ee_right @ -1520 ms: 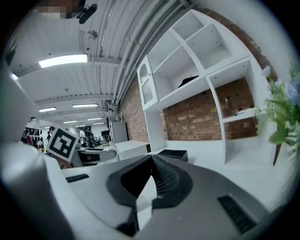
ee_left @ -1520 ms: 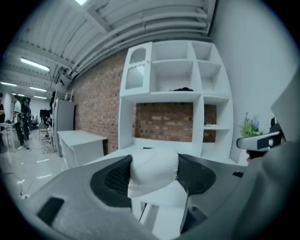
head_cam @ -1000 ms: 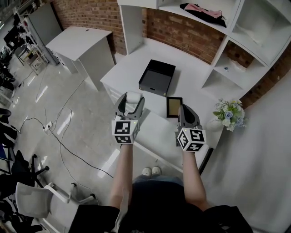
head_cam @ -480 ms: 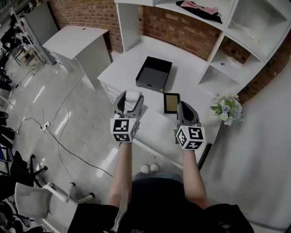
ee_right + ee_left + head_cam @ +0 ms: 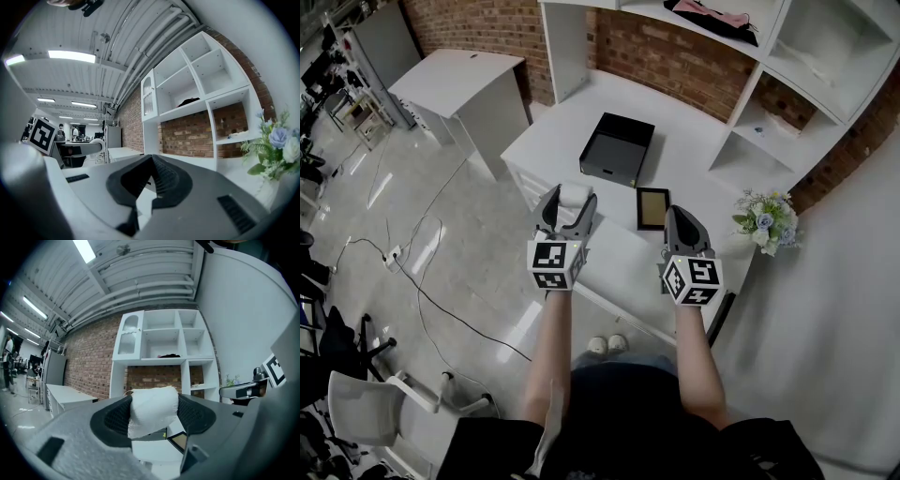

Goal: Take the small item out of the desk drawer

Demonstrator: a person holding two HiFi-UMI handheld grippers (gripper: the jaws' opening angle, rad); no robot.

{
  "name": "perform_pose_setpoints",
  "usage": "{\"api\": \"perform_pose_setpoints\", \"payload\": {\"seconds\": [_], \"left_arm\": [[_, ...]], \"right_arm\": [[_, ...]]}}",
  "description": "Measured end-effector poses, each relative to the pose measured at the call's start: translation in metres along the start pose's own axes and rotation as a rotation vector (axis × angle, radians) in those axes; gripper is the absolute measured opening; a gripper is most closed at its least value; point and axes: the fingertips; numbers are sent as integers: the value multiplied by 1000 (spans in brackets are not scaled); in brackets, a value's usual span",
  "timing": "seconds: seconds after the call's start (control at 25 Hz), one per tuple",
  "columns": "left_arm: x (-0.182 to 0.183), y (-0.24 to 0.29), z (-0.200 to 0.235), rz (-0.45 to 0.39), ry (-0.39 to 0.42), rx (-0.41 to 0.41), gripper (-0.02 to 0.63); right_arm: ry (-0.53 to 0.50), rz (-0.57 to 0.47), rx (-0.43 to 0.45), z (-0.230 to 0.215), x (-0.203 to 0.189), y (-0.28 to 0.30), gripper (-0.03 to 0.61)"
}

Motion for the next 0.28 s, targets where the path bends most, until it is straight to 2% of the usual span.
{"api": "perform_pose_setpoints", "payload": {"seconds": [0.28], "left_arm": [[-2,0,-4,4,-3,-4,290]], "right_arm": [[9,3,-3,-3,-3,-4,-3]]}}
Point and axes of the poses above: the fingertips, and each gripper's own axes: y forward along the fingers, z to its left, x out of its top, and after that the axes turned 5 degrees about -z, right-handed
